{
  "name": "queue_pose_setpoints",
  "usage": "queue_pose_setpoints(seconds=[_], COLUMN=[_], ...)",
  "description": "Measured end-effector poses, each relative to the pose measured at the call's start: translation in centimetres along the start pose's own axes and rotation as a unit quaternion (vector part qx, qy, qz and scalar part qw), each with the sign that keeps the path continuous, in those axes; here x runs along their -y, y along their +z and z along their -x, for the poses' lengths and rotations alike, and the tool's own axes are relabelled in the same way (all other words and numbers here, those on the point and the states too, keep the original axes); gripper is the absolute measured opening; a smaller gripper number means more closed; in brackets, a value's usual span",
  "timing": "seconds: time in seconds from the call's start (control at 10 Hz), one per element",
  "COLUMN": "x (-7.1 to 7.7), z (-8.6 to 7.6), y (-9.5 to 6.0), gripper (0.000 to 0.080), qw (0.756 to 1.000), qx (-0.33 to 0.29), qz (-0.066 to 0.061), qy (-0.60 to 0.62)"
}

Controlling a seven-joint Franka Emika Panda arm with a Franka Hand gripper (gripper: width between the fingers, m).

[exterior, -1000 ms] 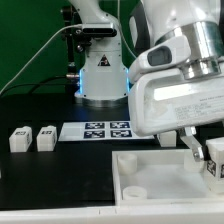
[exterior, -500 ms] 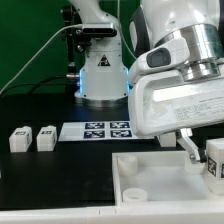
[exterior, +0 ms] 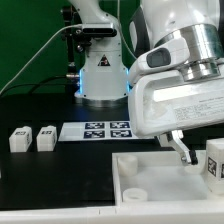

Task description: Assemble one leg

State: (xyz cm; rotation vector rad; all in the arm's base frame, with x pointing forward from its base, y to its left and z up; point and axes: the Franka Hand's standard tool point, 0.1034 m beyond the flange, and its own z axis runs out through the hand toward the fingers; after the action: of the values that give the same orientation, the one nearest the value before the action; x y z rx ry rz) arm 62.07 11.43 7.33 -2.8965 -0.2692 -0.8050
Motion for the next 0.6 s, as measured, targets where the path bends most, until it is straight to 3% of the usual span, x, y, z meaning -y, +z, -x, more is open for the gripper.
queue_pose_setpoints(seconds=[0.4, 0.6], x=[0.0, 0.1], z=[0.0, -1.1], y=[-0.1, -1.9], gripper=[0.0649, 0.0649], qw=[1.000, 0.999], qx=[0.011, 0.043], qz=[-0.001, -0.005], qy=[0.001, 0.003])
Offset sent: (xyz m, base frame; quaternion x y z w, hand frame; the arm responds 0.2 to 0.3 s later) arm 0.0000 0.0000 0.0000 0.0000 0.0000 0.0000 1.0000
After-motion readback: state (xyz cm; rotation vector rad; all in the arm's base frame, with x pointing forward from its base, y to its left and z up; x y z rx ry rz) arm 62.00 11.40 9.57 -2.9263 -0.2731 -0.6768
